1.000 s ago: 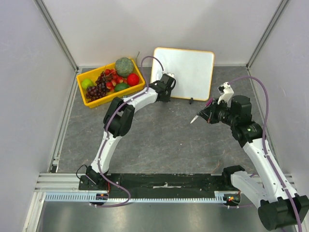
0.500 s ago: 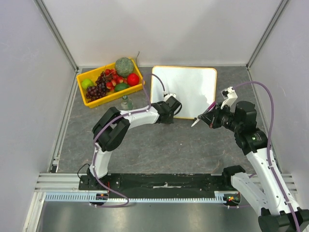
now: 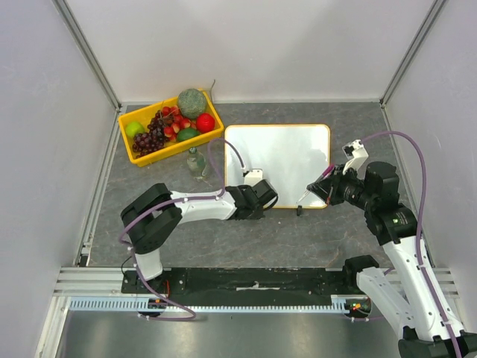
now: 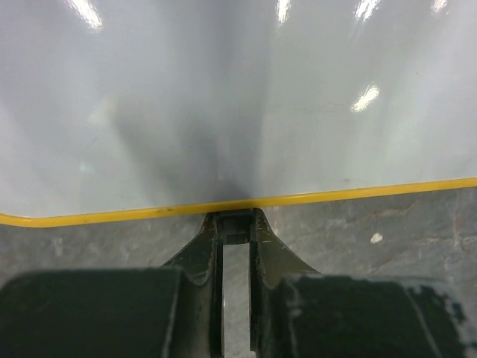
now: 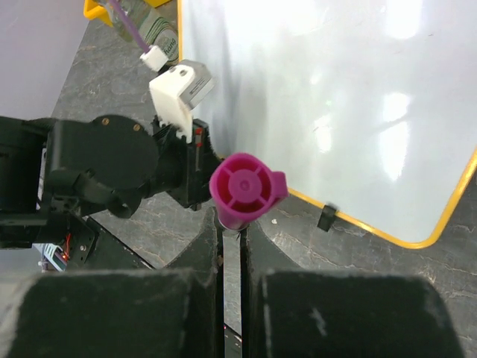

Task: Write a sentence on the whiteboard
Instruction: Move the whiteboard stand to the center of the board.

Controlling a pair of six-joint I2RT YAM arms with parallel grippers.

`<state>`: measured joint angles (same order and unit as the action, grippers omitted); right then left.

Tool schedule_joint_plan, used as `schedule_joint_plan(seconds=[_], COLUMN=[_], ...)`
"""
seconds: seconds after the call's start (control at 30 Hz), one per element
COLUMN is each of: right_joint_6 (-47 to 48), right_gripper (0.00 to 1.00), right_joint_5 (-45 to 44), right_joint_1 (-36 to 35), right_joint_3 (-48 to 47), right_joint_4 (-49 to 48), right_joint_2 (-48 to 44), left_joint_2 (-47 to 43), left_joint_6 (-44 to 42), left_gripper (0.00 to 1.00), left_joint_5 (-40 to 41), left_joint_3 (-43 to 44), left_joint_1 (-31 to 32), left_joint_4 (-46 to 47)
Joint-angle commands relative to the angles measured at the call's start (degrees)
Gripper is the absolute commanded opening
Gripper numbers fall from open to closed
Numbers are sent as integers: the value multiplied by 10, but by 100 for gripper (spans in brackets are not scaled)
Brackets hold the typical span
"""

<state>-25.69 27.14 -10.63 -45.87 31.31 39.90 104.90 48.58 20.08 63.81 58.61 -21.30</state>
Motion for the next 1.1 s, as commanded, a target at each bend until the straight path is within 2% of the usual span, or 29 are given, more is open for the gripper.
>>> schedule_joint_plan(seconds=[0.0, 0.2, 0.53, 0.83, 1.0, 1.07], right_joint_6=[7, 10, 13, 14, 15, 17], right_gripper=[0, 0, 0, 0, 0, 0], right_joint_5=[6, 6, 4, 5, 7, 16], right_joint_1=[1, 2, 1, 1, 1, 1], right_joint_3=[0, 3, 5, 7, 8, 6], right_joint_4=[4, 4, 3, 0, 0, 0], right_joint_2=[-7, -7, 0, 5, 4, 3], left_joint_2=[-26, -72, -127, -117, -106, -114], left_joint_6=[107, 147, 132, 150, 150, 149], left_gripper=[2, 2, 2, 4, 16, 30], left_joint_5=[-9, 16, 28, 18, 11, 11], left_joint_3=[-67, -113, -129, -125, -121, -126], left_joint_1=[25, 61, 75, 110, 124, 127], left_joint_4=[-95, -115, -171, -179, -175, -175])
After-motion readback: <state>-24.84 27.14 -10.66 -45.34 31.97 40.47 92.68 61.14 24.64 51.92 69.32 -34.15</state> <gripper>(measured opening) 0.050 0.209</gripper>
